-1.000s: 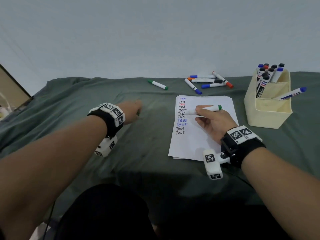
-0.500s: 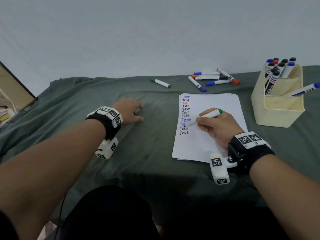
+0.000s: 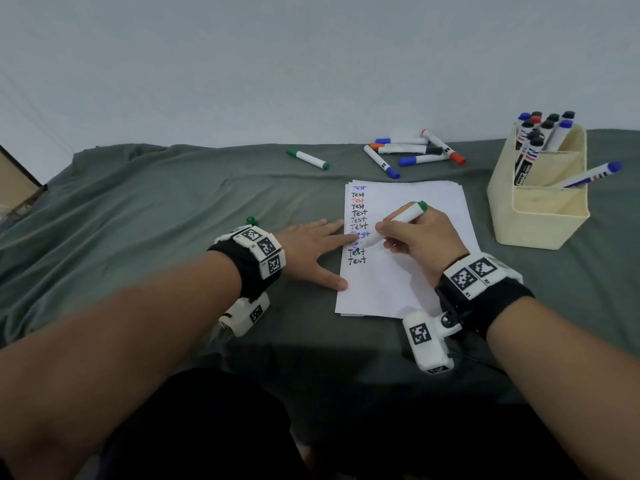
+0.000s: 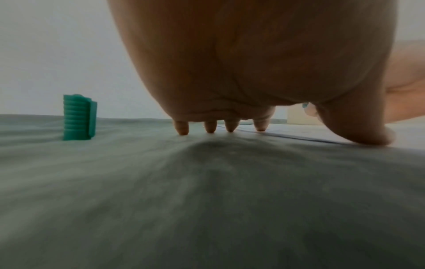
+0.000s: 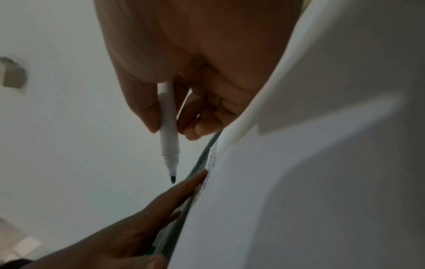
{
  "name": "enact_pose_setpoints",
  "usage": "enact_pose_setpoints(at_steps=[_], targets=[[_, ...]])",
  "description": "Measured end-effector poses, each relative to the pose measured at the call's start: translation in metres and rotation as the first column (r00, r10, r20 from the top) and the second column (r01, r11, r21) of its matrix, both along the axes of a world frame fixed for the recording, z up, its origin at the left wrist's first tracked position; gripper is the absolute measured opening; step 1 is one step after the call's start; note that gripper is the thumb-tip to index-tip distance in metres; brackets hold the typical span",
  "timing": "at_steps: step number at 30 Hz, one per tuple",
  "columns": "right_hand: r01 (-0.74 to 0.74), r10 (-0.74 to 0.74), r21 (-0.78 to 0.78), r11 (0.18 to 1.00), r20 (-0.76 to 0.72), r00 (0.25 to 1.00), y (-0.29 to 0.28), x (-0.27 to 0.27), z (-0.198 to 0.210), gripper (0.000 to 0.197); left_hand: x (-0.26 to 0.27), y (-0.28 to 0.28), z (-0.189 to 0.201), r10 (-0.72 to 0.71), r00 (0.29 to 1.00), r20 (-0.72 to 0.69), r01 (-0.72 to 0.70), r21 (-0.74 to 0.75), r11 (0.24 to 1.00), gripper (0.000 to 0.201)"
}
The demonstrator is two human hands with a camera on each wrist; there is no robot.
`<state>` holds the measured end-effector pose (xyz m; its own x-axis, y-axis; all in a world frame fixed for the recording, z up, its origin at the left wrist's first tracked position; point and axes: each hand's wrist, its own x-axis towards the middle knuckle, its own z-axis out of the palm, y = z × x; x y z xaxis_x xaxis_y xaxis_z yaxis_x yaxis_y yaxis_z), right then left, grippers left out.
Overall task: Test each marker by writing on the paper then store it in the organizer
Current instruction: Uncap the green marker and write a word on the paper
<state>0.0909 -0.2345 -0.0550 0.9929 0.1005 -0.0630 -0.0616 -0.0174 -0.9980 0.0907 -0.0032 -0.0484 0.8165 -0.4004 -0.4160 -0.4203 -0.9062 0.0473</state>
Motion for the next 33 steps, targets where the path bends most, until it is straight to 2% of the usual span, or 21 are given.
enact_pose_setpoints(at_steps=[5, 11, 23, 29, 33], targets=[[-0.052, 0.050, -0.022, 0.998, -0.058, 0.997, 0.004, 0.000, 0.005, 0.009, 0.000, -0.003, -0.008, -0.017, 0.999, 0.031, 0.017, -0.006, 1.000, 0.107], [-0.056, 0.052, -0.085, 0.995, -0.046, 0.998, 0.009, 0.000, -0.004, 0.029, 0.001, -0.001, -0.014, -0.005, 1.000, 0.029, 0.005, -0.012, 1.000, 0.112], [-0.133, 0.143, -0.250, 0.959, 0.022, 0.990, 0.014, -0.003, -0.005, 0.017, -0.002, -0.004, -0.012, -0.018, 1.000, -0.019, 0.019, 0.038, 0.999, 0.109], [-0.106, 0.112, -0.195, 0.975, 0.020, 0.994, 0.015, -0.003, -0.004, 0.016, -0.001, -0.004, -0.014, -0.016, 1.000, -0.023, 0.017, 0.046, 0.999, 0.113], [-0.105, 0.116, -0.217, 0.971, 0.037, 0.993, 0.014, -0.002, -0.004, 0.016, 0.000, -0.004, -0.016, -0.011, 0.999, -0.034, 0.013, 0.035, 0.999, 0.115]])
